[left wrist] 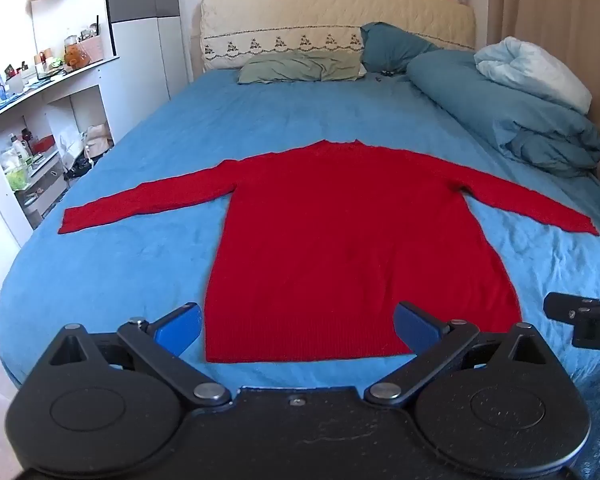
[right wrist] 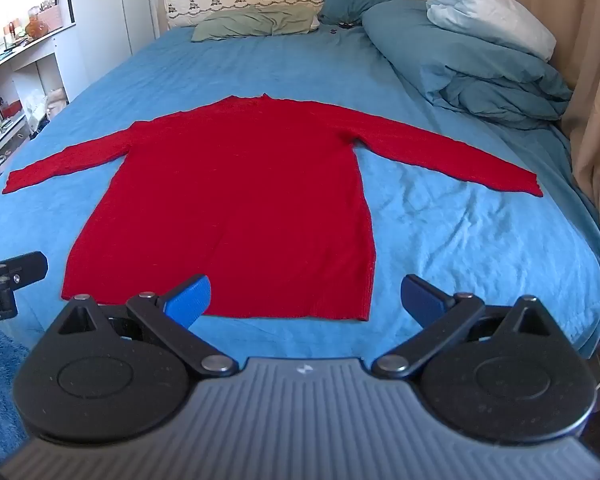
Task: Fold small clothes
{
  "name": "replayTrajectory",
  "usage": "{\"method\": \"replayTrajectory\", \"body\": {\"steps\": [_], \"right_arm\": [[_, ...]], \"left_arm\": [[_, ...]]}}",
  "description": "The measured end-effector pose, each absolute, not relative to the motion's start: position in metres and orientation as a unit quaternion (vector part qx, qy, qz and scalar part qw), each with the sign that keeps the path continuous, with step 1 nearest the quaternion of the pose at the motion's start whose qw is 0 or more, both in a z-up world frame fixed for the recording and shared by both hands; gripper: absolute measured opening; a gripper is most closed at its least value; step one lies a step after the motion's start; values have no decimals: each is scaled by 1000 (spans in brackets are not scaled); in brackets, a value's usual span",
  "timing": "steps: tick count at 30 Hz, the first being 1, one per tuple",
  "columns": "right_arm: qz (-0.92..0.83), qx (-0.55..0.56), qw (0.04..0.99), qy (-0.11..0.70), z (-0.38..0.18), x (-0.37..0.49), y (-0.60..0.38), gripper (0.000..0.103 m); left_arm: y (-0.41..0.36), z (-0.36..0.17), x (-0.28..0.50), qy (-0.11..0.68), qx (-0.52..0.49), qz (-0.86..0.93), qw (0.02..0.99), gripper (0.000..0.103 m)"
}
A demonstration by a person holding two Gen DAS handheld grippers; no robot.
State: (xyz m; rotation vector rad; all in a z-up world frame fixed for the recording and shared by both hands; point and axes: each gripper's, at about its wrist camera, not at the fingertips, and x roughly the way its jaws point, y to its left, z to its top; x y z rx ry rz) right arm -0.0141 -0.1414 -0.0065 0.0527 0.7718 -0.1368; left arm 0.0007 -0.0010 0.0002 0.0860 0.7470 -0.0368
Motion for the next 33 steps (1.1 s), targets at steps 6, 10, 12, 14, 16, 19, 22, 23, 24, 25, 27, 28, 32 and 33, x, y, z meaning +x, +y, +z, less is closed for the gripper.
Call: {"method": "replayTrajectory", "body": {"steps": [6, 10, 12, 14, 16, 19, 22, 23, 24, 25, 27, 28, 32, 33], "right_arm": [[-66, 26, 923, 378, -5, -14, -140, 103], [-65, 27, 924, 377, -5, -14, -140, 103], [-65, 26, 924, 376, -5, -14, -140, 103], [-66, 26, 924, 377, -5, -14, -140, 103], [-66, 26, 924, 377, -5, -14, -140, 103], [-65, 26, 924, 376, -2, -15, -139, 103], [-65, 25, 924, 375, 1, -14, -139, 103], [-65, 25, 924, 375, 4, -14, -139, 103], [-65, 25, 924, 375, 3, -14, -139, 103], [-65, 25, 924, 375, 5, -15, -137, 103], [-65, 25, 924, 375, 4, -16, -136, 103], [-65, 25, 925, 374, 4, -16, -136, 103], [-65, 24, 925, 375, 3, -15, -136, 103], [-65, 24, 925, 374, 3, -15, -136, 103]], "left_arm": [[2, 2, 2, 352, 28, -21, 935, 103], [2, 2, -3, 352, 28, -19, 935, 103], [2, 2, -3, 352, 28, -17, 936, 103], [2, 2, -3, 351, 30, -17, 936, 103], [1, 2, -3, 350, 31, -16, 936, 103], [1, 2, -3, 349, 29, -16, 936, 103], [2, 1, -3, 349, 28, -16, 937, 103], [2, 2, -3, 349, 28, -16, 937, 103], [2, 1, -3, 349, 28, -16, 937, 103], [2, 1, -3, 349, 28, -16, 937, 103], [2, 2, -4, 348, 27, -16, 937, 103], [3, 2, -4, 348, 26, -15, 937, 103], [5, 4, -5, 348, 22, -15, 937, 103], [5, 4, -5, 348, 22, -14, 937, 103]]}}
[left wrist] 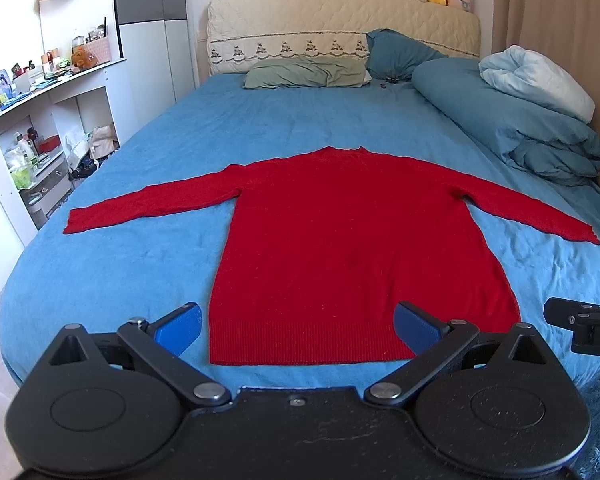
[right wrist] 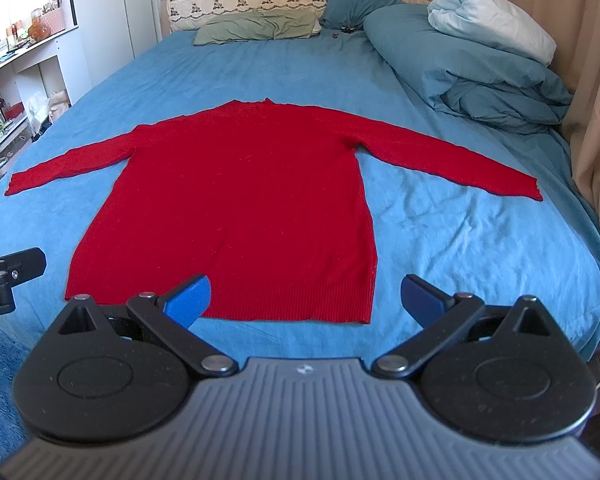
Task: Fold small clothes
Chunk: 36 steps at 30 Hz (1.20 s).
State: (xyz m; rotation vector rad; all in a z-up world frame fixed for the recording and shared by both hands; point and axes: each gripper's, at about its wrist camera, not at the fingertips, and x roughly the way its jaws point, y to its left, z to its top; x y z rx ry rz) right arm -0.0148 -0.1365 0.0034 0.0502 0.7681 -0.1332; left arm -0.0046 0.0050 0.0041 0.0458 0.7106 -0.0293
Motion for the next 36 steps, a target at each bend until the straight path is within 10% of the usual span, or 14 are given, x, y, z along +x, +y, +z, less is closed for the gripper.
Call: {"method": "replayTrajectory", "body": {"steps": [36], "right_arm": [[-64, 23, 926, 371, 2, -17, -135, 103]], "left_arm": [[6, 6, -7, 346, 26, -10, 938, 103]]}}
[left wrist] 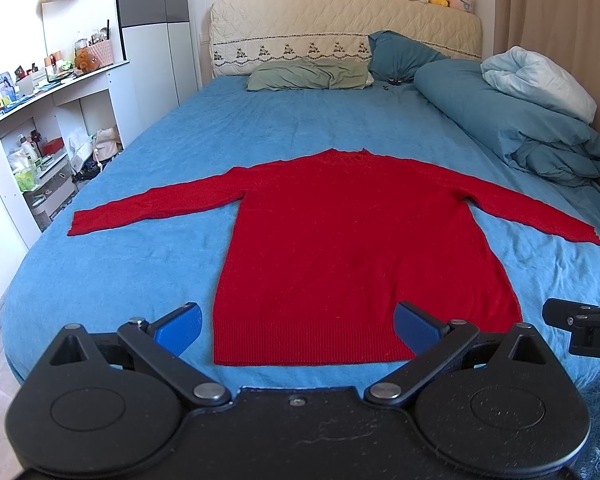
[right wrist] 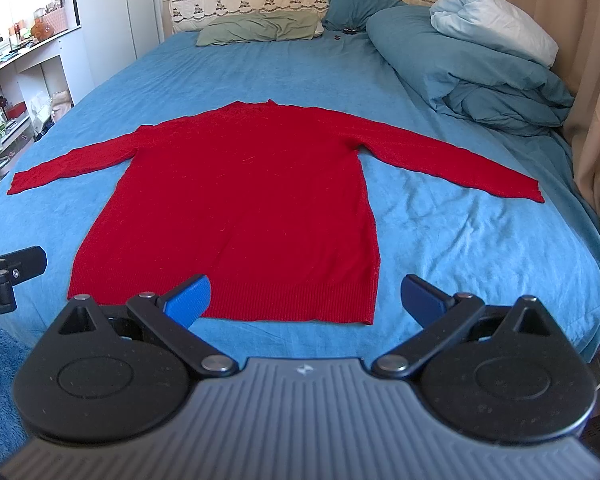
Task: Fold small clothes
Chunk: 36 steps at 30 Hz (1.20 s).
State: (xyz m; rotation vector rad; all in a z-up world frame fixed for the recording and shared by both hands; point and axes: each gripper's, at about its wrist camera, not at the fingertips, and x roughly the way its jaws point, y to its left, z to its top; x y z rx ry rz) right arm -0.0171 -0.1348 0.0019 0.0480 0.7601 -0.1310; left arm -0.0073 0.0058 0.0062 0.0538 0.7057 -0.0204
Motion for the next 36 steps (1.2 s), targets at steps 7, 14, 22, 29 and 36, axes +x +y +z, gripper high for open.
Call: {"method": "replayTrajectory", "body": {"steps": [7, 14, 22, 29, 36], "right_arm": [[-65, 23, 926, 371, 2, -17, -135, 103], [-64, 23, 926, 371, 2, -17, -136, 103], [-63, 24, 927, 370, 2, -17, -133, 103], [-61, 19, 928, 366, 4, -19, -128, 103], [-63, 13, 933, 353, 17, -23, -123, 103]], "left_arm": [[5, 7, -8, 345, 26, -9, 938, 103], [6, 7, -8, 345, 26, -9, 938, 103], [6, 8, -8, 345, 26, -8, 938, 103], [10, 13, -11, 339, 21, -6, 941, 103], [21, 28, -20, 319, 7, 7, 948, 103]]}}
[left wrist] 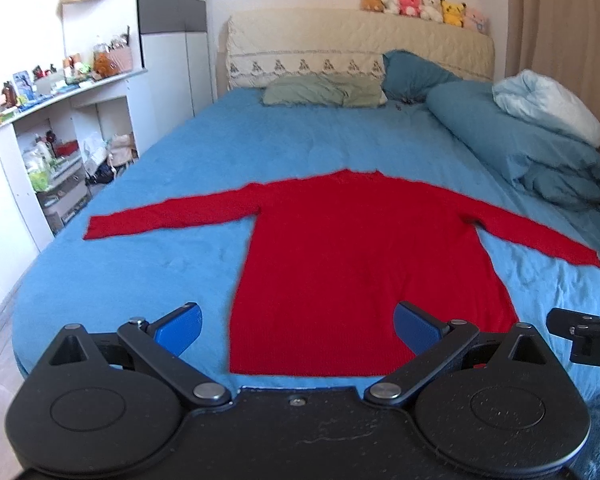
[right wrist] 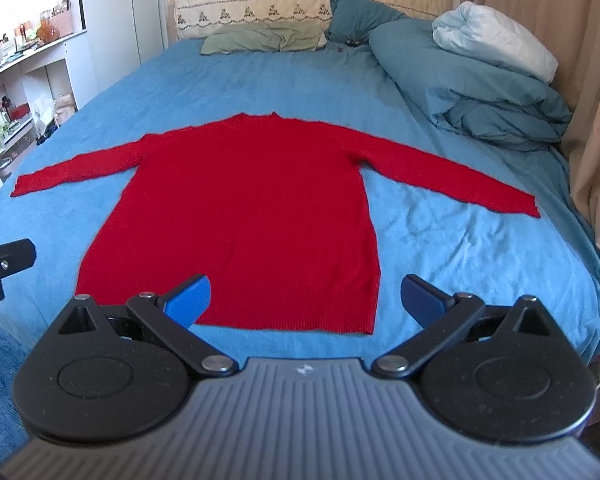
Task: Fold small clothes
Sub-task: 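Move the right gripper to a sweater sleeve cuff and close on it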
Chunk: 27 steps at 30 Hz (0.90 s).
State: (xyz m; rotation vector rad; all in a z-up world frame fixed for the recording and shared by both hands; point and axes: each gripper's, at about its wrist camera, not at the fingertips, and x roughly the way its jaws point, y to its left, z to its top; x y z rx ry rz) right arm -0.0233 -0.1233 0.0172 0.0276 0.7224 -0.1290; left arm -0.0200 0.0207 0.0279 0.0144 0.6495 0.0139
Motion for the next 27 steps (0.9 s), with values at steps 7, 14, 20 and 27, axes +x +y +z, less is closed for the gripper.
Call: {"method": "replayTrajectory", "body": {"steps": [7, 14, 20, 27], "right_arm": [[-81, 36, 944, 318, 55, -24, -139, 103], [-130, 71, 944, 294, 81, 13, -193, 103], [-185, 106, 933, 289, 64, 64, -263, 103], [-270, 147, 906, 292, -14, 130, -358, 103]], "left_arm": [[18, 79, -1, 273, -1, -10, 962, 103], [-16, 122, 81, 237, 16, -59, 970, 103], [-72, 115, 190, 255, 39, -100, 961, 103], [-144, 38, 318, 334, 56, -129, 932, 103]]}}
